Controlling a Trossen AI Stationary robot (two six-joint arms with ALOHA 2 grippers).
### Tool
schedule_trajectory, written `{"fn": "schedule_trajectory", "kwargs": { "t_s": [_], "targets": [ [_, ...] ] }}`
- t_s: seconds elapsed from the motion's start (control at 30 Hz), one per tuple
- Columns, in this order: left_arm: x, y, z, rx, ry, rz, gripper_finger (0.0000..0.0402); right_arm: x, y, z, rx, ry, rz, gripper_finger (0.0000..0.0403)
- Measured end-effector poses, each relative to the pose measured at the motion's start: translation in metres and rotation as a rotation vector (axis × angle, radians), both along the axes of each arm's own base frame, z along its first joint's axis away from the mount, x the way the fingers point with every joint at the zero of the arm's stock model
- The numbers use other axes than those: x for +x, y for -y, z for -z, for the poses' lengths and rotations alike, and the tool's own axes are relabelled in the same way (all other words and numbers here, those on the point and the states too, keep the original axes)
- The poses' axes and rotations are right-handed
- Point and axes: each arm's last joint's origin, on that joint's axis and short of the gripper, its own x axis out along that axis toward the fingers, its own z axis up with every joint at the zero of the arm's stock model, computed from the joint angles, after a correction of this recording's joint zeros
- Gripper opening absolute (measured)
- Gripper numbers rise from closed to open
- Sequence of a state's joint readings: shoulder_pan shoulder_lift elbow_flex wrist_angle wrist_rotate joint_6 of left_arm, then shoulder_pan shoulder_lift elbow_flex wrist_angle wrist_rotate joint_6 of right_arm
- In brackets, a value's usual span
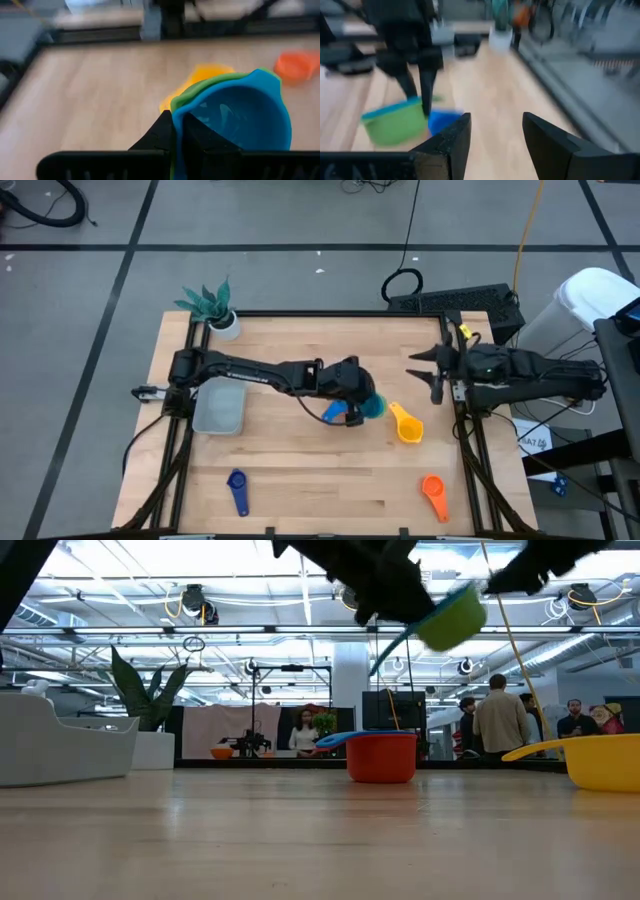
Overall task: Nest measuring cups in basket
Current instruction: Stack the left stacked measuring cups on top of the yellow measuring cup
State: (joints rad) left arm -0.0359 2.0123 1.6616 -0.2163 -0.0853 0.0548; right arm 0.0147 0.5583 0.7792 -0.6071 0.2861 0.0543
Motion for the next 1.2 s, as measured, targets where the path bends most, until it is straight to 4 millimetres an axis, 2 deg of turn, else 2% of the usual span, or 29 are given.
{"fn": "schedule_trajectory", "kwargs": {
  "t_s": [0.13,0.33,0.57,0.97,1.2],
  "targets": [
    [0.003,0.006,0.011,0.029,-0.023,0.019,0.0018,-0.005,-0.002,0.024,0.172,-0.230,0.046,0.0171],
    [0.004,0.011,0.009,0.046,-0.007,0.032,0.0018,-0.003,-0.008,0.061,0.448,-0.417,0.059,0.0171],
    [0.002,0.017,0.005,0.052,0.000,0.040,0.0018,-0.011,-0.013,0.103,0.545,-0.633,0.179,0.0171],
    [0.002,0.020,0.005,0.065,0.002,0.032,0.0018,-0.018,-0.025,0.155,0.687,-0.703,0.208,0.0171],
    [0.002,0.019,0.006,0.066,0.000,0.028,0.0018,-0.009,-0.028,0.164,0.695,-0.578,0.157,0.0171]
  ]
}}
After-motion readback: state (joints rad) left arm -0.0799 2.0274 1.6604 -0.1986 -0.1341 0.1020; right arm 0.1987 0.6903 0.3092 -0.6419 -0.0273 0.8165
